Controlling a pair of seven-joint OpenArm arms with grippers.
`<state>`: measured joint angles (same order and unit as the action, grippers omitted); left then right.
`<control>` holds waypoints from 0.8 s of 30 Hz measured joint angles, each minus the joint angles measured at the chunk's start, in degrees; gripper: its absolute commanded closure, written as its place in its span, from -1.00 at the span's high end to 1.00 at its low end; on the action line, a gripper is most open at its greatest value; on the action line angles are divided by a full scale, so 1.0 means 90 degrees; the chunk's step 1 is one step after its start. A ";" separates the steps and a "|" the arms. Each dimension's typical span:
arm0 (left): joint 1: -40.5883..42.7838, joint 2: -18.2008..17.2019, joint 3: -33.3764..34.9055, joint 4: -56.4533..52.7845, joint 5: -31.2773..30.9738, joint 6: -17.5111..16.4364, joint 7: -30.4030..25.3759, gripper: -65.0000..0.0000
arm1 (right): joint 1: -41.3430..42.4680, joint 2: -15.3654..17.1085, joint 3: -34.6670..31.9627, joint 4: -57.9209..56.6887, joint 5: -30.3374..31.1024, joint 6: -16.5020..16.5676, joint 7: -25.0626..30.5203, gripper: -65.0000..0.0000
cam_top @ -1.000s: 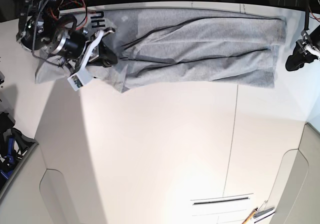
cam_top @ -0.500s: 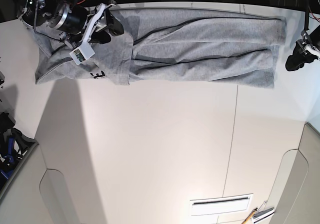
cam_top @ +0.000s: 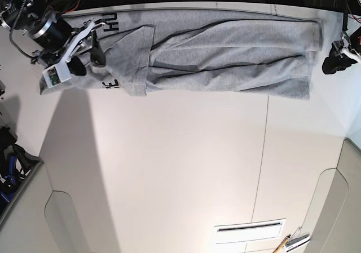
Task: Fold the T-shirt properly
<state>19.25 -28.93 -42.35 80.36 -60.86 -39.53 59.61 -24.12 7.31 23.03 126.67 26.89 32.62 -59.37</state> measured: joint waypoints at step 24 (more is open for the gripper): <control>-0.0022 0.0493 0.0646 -0.1192 -0.1396 -0.0151 0.0155 0.14 | 0.1008 -0.0005 0.1052 -0.2242 0.0228 -0.0102 0.0141 -0.09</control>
<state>19.05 -24.49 -36.53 69.63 -73.43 -40.88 61.01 -15.05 7.27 32.49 106.50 28.95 31.70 -58.11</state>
